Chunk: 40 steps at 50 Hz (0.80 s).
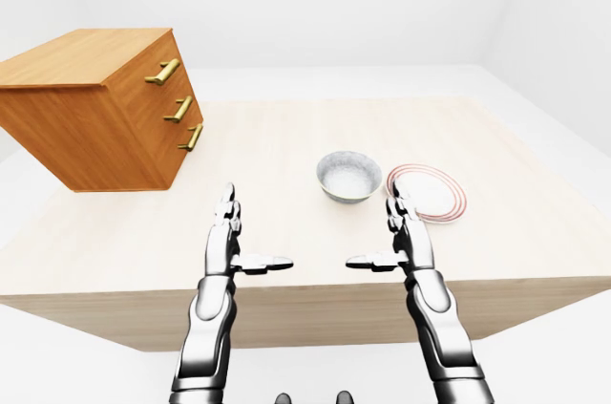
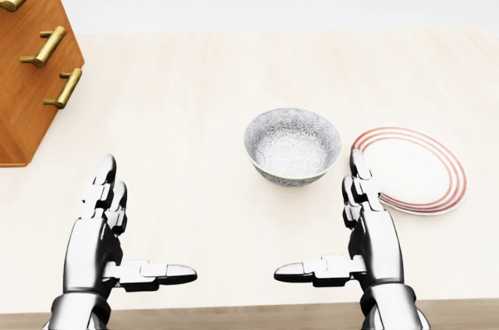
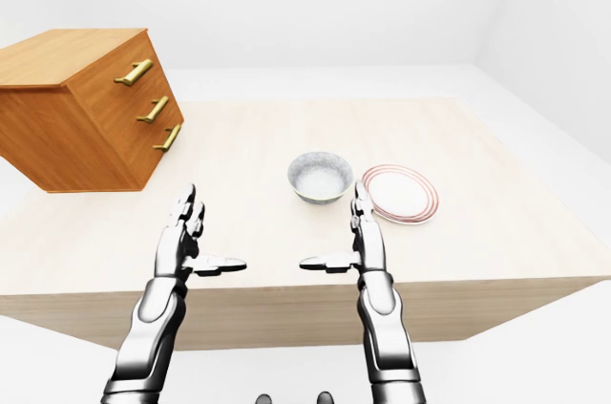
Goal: Put the bowl on top of the cabinet.
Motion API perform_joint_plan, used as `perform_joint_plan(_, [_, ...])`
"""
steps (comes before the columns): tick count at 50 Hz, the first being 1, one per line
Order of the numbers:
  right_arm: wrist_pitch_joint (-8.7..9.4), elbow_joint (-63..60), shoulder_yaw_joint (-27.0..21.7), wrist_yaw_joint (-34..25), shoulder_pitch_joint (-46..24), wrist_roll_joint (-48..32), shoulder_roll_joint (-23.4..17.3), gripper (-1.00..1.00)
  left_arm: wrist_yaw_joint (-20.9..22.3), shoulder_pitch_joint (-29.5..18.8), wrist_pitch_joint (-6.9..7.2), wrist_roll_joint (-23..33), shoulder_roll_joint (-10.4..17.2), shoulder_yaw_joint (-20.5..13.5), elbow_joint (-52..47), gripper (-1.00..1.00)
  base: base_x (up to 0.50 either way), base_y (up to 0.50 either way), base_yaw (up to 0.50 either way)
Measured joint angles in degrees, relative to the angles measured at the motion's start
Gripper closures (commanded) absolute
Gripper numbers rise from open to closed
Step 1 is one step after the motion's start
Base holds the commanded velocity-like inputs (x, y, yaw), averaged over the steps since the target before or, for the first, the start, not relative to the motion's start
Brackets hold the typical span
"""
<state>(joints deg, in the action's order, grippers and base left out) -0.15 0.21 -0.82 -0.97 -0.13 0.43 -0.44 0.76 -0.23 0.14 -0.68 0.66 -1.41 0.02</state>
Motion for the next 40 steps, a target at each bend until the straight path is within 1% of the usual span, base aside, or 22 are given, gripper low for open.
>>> perform_joint_plan(6, [-0.01,-0.26,-0.81,-0.56,-0.04,0.31,-0.39,-1.0,0.48,-0.17,0.54,-0.63,0.64,-1.36,-0.55,-1.0,0.0,0.0,0.0])
perform_joint_plan(9, [0.39,-1.31,-1.23,-0.43,0.09,0.3,-0.55,-1.0,0.6,0.29,2.17,-0.57,1.0,-1.96,-3.58,-1.0,0.0,0.0,0.0])
perform_joint_plan(10, [0.84,-2.29,-1.44,-0.31,0.26,0.32,-0.61,-1.0,0.66,0.5,3.02,-0.57,1.13,-2.28,-5.12,-1.0,0.0,0.0,0.0])
perform_joint_plan(12, [2.35,-5.19,-1.98,-0.07,0.67,0.4,-0.77,-1.0,0.81,0.9,4.86,-0.71,1.38,-3.12,-8.56,-1.0,0.0,0.0,0.0])
perform_joint_plan(14, [4.63,-9.23,-2.78,0.2,1.07,0.48,-0.99,-1.0,0.97,1.22,4.86,-0.97,1.61,-4.21,-12.32,-1.0,0.0,0.0,0.0])
perform_joint_plan(15, [5.15,-11.67,-3.39,0.31,1.24,0.64,-1.14,-1.0,1.04,1.36,4.86,-1.23,1.71,-4.88,-14.45,-1.0,0.0,0.0,0.0])
perform_joint_plan(20, [5.15,-25.49,-7.68,0.71,1.08,1.8,-2.03,-1.0,1.21,1.6,4.86,-2.84,2.35,-8.99,-25.15,-1.0,0.0,0.0,0.0])
perform_joint_plan(26, [5.15,-40.47,-14.69,1.27,-0.18,5.12,-4.11,-1.0,0.71,0.91,4.86,-6.27,3.53,-15.64,-37.45,-1.0,0.0,0.0,0.0])
perform_joint_plan(31, [5.15,-48.31,-20.09,4.85,0.05,11.65,-8.62,-1.0,-0.61,0.1,4.86,-9.33,4.67,-20.99,-44.53,-1.0,0.0,0.0,0.0])
perform_joint_plan(34, [5.15,-51.43,-22.67,7.76,0.77,16.1,-11.67,-1.0,-1.56,-0.23,4.86,-11.16,5.33,-23.63,-47.46,-1.0,0.0,0.0,0.0])
perform_joint_plan(40, [5.15,-55.43,-26.09,11.97,1.76,22.11,-15.68,-1.0,-3.45,-0.64,4.86,-13.92,6.39,-27.04,-51.7,-1.0,0.0,0.0,0.0])
